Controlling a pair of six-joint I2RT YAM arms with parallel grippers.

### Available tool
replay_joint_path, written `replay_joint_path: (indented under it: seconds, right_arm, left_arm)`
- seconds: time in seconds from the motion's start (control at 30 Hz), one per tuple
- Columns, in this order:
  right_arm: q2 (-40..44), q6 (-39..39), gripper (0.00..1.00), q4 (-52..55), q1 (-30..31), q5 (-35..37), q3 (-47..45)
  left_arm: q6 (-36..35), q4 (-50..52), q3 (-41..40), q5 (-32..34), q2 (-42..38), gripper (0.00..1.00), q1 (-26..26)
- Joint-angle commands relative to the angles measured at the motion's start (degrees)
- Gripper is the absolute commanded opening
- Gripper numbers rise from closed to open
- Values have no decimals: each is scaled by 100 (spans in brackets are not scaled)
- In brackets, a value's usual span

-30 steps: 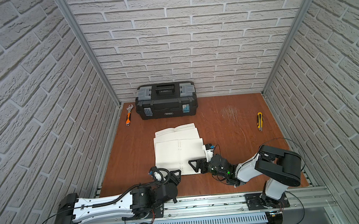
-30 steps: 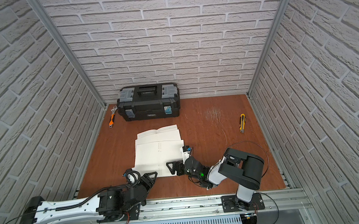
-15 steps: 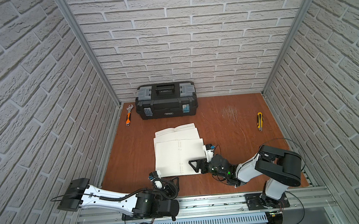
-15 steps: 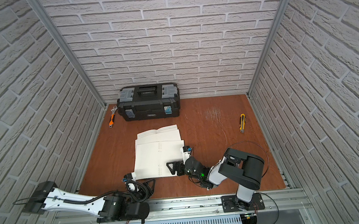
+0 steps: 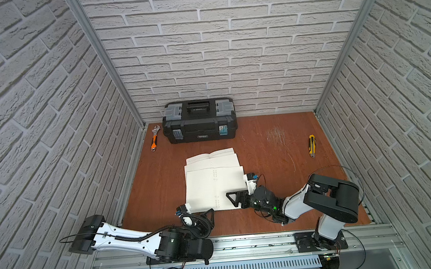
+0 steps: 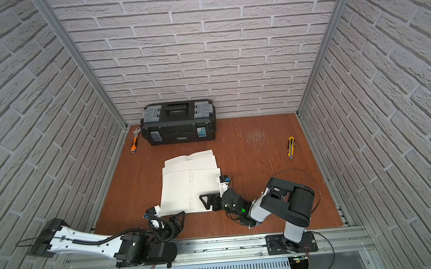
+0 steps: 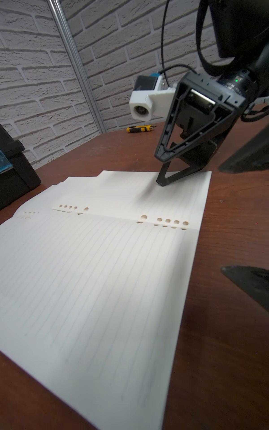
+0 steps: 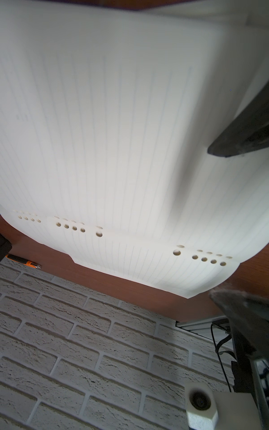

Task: Close the notebook
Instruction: Close the notebook at the center of the board.

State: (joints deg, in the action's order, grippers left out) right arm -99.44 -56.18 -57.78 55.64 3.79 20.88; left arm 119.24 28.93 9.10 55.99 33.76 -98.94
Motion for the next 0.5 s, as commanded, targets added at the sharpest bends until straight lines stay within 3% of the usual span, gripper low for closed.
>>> replay_joint_path:
  seconds: [0.0, 0.07, 0.23, 0.37, 0.47]
  right_arm:
    - [-348, -185, 90, 1428, 57, -217, -231]
    - [-339, -165, 90, 1427, 54, -220, -222]
    - [-372, -164, 90, 1368, 55, -265, -221]
    - [-357, -148, 90, 1348, 52, -271, -227]
    - [-340, -151, 90, 1333, 45, -266, -256]
  left_arm:
    - [2391, 712, -176, -317, -230, 64, 375]
    - [1288, -216, -271, -410, -247, 66, 725]
    - [459, -1730, -362, -882, 539, 67, 1366]
    - [-371, -3573, -491, -955, 1498, 68, 1494]
    - [-983, -3973, -256, -845, 1686, 69, 1386]
